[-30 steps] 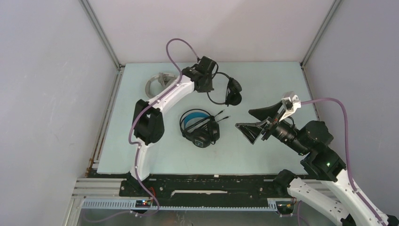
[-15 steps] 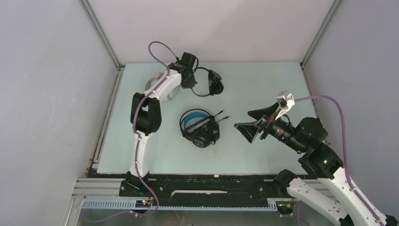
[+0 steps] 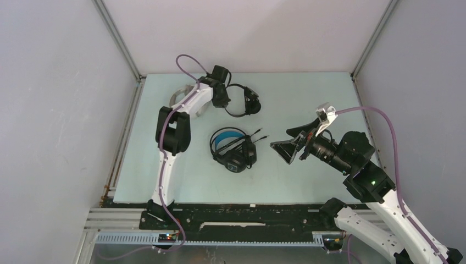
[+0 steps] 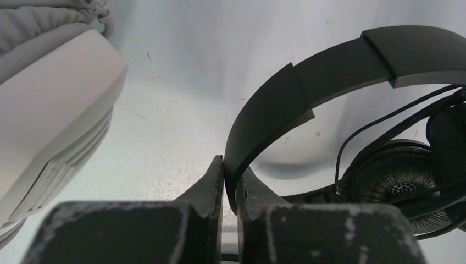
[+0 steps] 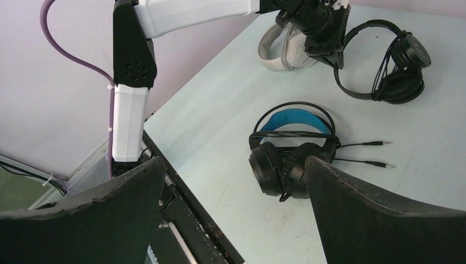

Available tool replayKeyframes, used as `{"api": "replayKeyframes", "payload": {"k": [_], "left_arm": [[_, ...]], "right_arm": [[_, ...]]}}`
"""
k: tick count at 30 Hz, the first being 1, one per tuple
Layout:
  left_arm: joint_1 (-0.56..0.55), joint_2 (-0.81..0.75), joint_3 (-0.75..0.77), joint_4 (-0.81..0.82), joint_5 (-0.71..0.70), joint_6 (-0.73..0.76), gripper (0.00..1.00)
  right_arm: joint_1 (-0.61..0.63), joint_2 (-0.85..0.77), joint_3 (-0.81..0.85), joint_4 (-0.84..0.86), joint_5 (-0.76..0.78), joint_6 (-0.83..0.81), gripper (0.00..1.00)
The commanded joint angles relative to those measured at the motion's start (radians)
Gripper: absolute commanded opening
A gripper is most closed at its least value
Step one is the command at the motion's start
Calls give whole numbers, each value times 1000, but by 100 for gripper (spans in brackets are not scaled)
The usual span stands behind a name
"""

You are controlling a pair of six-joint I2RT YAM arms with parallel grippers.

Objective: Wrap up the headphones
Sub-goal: Place the headphones at the center of the board.

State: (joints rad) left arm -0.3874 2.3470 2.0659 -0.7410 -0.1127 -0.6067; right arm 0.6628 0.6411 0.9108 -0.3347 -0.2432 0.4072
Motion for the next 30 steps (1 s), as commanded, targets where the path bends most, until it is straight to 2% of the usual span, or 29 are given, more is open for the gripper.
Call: {"api": "replayKeyframes", "payload": {"k": [1,16,30], "left_arm": [[14,6,77,51,36,-33,12],[24,46,91,55,64,-36,18],[34,54,90,55,76,-25,25]], "right_arm": [[-13,14,-8,31,-22,-16,100],[-92,33,-18,52,-98,-20,100],[-117,38,-18,44,-101,-17,100]]}}
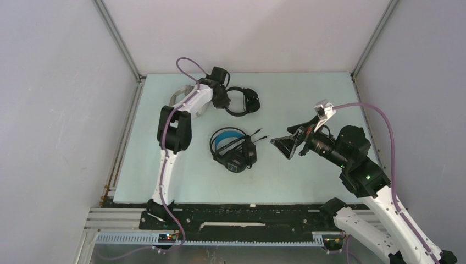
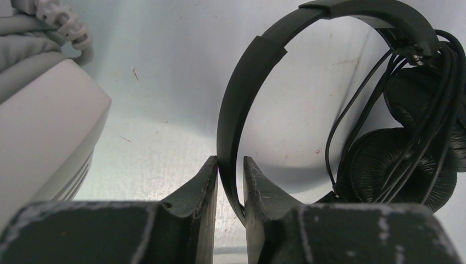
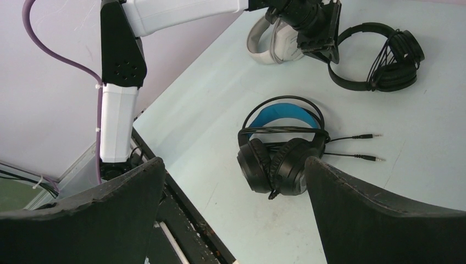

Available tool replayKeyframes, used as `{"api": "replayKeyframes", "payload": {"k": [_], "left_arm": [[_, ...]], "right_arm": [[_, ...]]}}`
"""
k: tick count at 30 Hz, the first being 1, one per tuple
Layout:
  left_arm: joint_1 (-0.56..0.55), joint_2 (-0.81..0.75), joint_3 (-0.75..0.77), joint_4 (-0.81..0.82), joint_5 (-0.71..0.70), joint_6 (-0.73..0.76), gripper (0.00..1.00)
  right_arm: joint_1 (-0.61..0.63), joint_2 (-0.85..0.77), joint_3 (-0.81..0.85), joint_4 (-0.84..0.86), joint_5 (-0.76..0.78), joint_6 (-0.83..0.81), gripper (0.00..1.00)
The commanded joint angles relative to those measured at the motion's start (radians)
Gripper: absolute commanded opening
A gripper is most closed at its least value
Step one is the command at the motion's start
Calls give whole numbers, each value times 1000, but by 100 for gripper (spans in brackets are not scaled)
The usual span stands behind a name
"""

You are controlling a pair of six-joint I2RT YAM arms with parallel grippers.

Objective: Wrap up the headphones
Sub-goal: Place the headphones at the center of the board.

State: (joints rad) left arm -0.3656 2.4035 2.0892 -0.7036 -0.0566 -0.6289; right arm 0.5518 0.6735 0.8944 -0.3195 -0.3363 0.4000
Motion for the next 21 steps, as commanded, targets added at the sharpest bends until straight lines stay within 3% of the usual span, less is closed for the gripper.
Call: {"api": "replayKeyframes", "payload": {"k": [1,11,21], "left_arm": [[14,-4,66,15,20,-1,26],[21,-84,68,22,87,47,38],[22,-266,94,-44,167,89,55]], "right_arm": [[-6,8,-2,30,-9,-6,100],[-6,28,-16,56,-15,18,99],[-7,38,-57,66,4,27,100]]}}
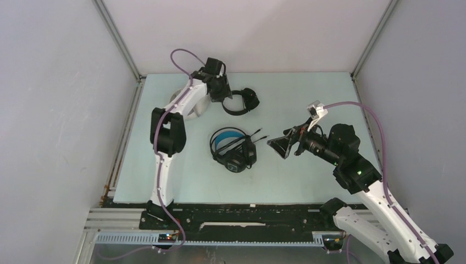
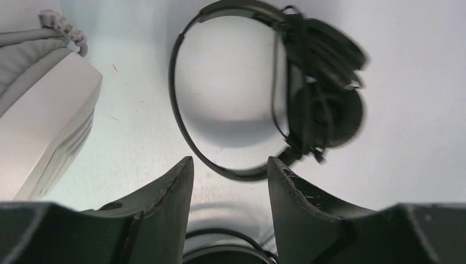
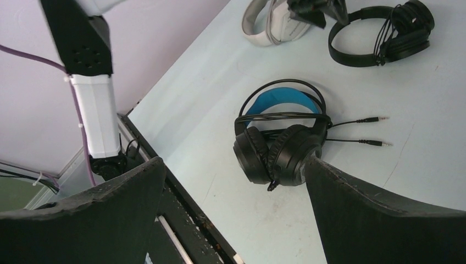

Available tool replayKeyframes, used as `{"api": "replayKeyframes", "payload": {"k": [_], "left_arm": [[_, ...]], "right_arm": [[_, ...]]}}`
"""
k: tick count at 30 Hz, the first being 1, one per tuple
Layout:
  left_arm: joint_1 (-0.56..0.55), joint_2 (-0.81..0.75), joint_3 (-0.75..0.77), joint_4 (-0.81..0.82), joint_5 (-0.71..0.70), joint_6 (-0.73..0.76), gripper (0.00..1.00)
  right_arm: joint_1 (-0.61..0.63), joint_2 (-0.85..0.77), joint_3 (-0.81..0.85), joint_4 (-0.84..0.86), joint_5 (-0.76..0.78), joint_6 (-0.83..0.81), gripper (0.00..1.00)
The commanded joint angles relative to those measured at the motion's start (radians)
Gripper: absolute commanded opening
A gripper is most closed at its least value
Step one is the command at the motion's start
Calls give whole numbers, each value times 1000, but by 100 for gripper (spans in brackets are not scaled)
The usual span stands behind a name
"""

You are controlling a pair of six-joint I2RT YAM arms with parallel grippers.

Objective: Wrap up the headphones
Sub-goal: Place the headphones at the center of the board, then reset both arms

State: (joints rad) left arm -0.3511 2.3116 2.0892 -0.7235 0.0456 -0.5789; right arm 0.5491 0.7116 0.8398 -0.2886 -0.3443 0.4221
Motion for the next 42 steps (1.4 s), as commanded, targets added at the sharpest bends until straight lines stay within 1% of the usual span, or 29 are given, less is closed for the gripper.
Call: {"api": "replayKeyframes", "payload": {"k": [1,3,7,8,9,10,14,16,19,25,30,33,37,39,42], "left_arm": [[6,-199,98,-31,76,47,56],[6,-250,101,-41,95,66,64],[6,-367,100,-92,111,122,75],[6,-395,97,-109,110,139,82],[6,-429,89,-127,111,164,95],[6,-462,70,-138,108,180,99],[3,-623,-46,-139,122,235,100],[1,-707,-121,-110,135,251,100],[0,-847,-286,-13,169,275,100],[-1,-1108,-544,134,162,258,100],[-2,-1341,-815,279,151,254,100],[-2,-1460,-943,332,128,262,100],[-2,-1557,-1030,359,113,256,100],[-2,-1585,-1063,391,114,245,100],[-2,-1596,-1075,391,125,240,100]], "right_arm": [[-5,2,-2,28,22,0,100],[-5,5,-3,18,40,-16,100],[-6,5,-2,6,124,-17,100],[-6,3,-2,7,147,-7,100],[-7,1,-2,9,168,4,100],[-7,-5,-2,11,188,12,100],[-6,-44,-2,19,291,64,100],[-7,-63,-1,12,326,80,100],[-7,-87,7,-24,366,64,100],[-7,-133,24,-87,383,37,100],[-7,-186,24,-96,407,47,100],[-6,-206,27,-106,424,58,100],[-7,-240,27,-115,456,90,100],[-7,-252,27,-118,473,96,100],[-7,-267,27,-116,489,102,100]]}}
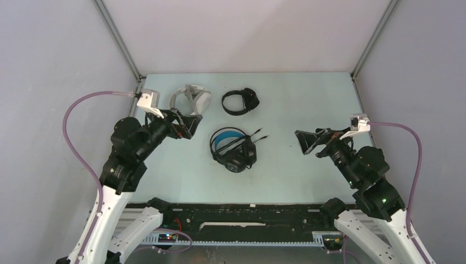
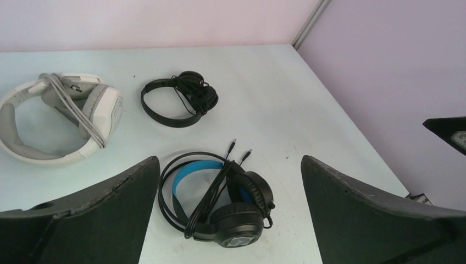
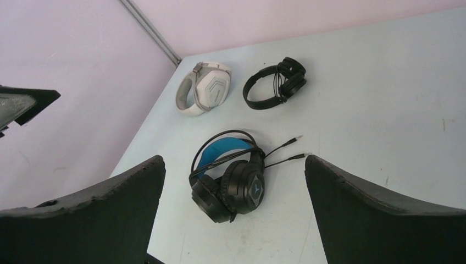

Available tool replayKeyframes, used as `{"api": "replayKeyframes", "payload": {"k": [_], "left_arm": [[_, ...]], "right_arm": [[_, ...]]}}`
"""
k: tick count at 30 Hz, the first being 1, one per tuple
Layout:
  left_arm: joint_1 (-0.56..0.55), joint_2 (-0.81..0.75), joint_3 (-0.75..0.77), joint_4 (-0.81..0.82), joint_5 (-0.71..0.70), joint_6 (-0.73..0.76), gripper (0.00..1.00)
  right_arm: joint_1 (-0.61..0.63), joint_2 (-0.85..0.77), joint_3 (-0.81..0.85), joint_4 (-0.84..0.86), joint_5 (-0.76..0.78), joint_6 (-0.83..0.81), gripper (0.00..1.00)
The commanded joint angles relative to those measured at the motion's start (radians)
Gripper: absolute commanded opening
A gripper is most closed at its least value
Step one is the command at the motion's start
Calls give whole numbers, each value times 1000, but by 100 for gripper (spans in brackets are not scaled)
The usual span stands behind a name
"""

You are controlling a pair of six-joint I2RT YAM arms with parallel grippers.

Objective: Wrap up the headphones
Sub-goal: Reset both arms

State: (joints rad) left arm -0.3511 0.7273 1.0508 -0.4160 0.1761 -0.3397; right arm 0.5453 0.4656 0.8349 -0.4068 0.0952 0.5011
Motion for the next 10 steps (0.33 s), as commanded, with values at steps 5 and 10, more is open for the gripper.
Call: {"api": "replayKeyframes", "payload": {"k": [5,10], "left_arm": [[-2,-16,-37,87,23,5,100],[-2,-18,-35,91,39,1,100]], "right_arm": [[-3,-28,32,-23,54,46,100],[-3,-26,32,-44,55,58,100]]}}
